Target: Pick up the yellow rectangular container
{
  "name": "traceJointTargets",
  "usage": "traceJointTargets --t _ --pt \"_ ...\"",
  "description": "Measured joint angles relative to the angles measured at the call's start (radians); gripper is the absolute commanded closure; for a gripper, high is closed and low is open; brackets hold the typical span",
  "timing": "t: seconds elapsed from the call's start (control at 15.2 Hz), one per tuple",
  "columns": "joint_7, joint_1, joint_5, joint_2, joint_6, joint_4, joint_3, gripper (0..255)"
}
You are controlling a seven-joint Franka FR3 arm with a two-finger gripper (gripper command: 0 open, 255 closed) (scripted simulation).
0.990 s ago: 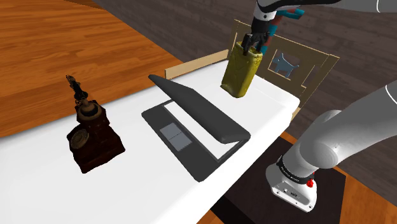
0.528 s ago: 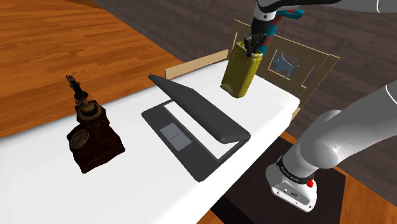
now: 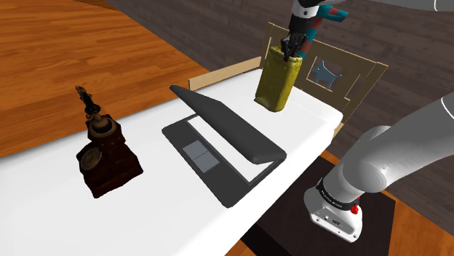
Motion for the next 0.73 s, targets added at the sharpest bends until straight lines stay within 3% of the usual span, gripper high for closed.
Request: traceJointTargets --t 0.73 --pt "-0.016 0.005 0.011 0.023 -0.141 0.164 0.004 255"
